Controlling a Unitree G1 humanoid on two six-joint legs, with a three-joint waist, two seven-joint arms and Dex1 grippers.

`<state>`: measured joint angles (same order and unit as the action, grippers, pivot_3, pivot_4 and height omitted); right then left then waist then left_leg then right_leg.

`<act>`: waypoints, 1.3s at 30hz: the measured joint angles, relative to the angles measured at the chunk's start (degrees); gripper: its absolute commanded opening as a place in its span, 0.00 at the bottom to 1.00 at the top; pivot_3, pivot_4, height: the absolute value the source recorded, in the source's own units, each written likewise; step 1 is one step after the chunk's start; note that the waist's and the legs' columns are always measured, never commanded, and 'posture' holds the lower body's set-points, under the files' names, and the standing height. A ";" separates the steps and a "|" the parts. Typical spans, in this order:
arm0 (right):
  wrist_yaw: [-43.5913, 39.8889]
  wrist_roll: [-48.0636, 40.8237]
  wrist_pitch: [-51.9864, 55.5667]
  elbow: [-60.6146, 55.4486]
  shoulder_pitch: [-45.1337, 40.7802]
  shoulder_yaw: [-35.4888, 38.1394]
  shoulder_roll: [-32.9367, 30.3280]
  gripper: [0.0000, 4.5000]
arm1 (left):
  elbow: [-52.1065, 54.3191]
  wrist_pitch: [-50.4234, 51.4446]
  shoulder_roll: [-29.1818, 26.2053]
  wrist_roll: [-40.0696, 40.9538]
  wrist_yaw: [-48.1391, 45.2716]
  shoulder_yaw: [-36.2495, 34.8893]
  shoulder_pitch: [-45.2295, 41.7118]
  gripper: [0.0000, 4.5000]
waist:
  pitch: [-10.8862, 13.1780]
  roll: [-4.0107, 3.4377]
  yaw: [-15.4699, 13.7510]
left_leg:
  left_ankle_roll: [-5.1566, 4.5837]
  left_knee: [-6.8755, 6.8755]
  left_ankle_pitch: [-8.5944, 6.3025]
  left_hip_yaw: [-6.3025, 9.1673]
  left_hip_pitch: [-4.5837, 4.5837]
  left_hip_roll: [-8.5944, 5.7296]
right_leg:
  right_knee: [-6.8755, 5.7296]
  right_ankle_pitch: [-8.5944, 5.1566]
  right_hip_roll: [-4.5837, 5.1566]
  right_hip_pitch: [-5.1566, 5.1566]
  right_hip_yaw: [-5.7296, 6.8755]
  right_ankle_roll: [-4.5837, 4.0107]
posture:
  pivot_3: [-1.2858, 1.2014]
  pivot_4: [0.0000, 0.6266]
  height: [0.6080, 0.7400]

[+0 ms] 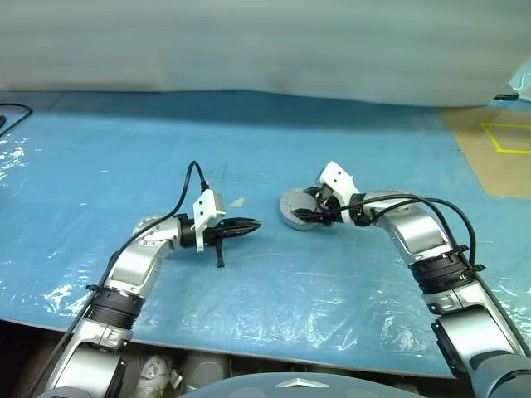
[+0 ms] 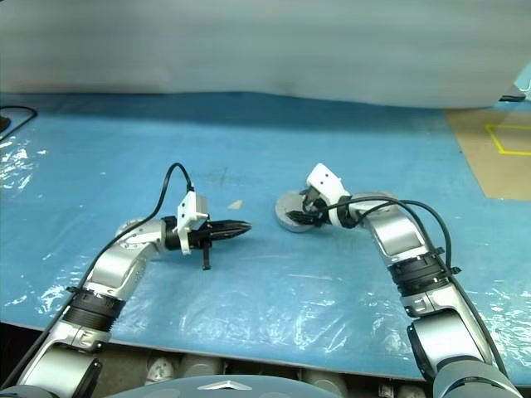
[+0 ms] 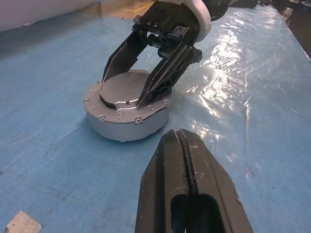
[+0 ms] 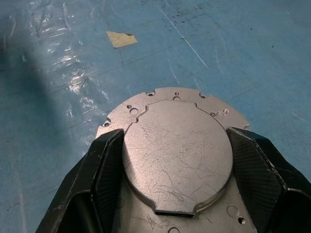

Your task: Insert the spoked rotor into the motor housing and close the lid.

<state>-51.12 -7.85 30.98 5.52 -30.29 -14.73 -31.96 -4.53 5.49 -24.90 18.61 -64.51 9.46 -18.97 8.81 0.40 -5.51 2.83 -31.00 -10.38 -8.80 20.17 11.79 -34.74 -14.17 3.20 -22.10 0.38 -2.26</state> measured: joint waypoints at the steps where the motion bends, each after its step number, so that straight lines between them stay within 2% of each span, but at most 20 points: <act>1: 0.18 0.20 -0.66 0.05 0.02 -0.29 0.02 0.66 | -0.01 0.00 0.00 0.00 0.00 0.00 -0.10 0.00 | 0.00 0.00 0.05 | 0.00 0.00 0.00 0.00 -0.01 0.00 | -0.01 -0.01 -0.03 0.00 0.03 -0.02 | 0.52 0.24 1.00; 19: 3.63 0.32 4.39 0.66 -1.18 0.04 2.52 0.66 | -0.79 -0.77 0.54 -0.87 1.17 -0.01 -0.41 0.00 | -0.12 0.14 0.30 | -0.05 -0.03 -0.03 -0.02 -0.33 0.01 | -0.05 -0.06 0.11 0.15 -0.19 0.01 | 0.52 0.24 1.00; 26: 3.03 -0.41 5.38 -5.65 2.82 1.11 1.97 0.66 | -7.75 -3.78 4.39 -4.07 7.45 -0.56 -4.14 0.00 | -0.12 0.16 0.24 | 0.01 0.07 -0.01 -0.01 -0.05 0.01 | 0.05 -0.11 0.03 -0.09 -0.17 0.06 | 0.52 0.24 1.00; 35: 0.51 -1.65 5.41 -10.80 6.30 1.05 0.10 0.66 | -10.74 -5.77 5.93 -4.49 7.32 -0.47 -5.63 0.00 | -0.12 0.17 0.28 | 0.29 0.33 -0.17 0.05 -0.07 0.00 | 0.05 -0.16 -0.14 -0.11 0.01 0.16 | 0.52 0.24 1.00; 39: 1.77 -1.04 3.83 -9.76 6.40 0.72 1.79 0.66 | -11.08 -6.49 6.03 -4.61 6.93 -0.46 -5.64 0.00 | -0.13 0.18 0.75 | 0.29 0.33 -0.17 0.05 -0.14 0.01 | 0.02 -0.17 -0.14 -0.09 0.02 0.14 | 0.52 0.24 1.00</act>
<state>-49.35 -8.89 34.81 -4.24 -23.89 -14.01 -30.17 -15.61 -1.00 -18.87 14.00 -57.58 9.00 -24.61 8.68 0.58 -4.76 3.12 -30.67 -10.55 -8.75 20.03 11.79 -34.72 -14.34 3.07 -22.19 0.40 -2.12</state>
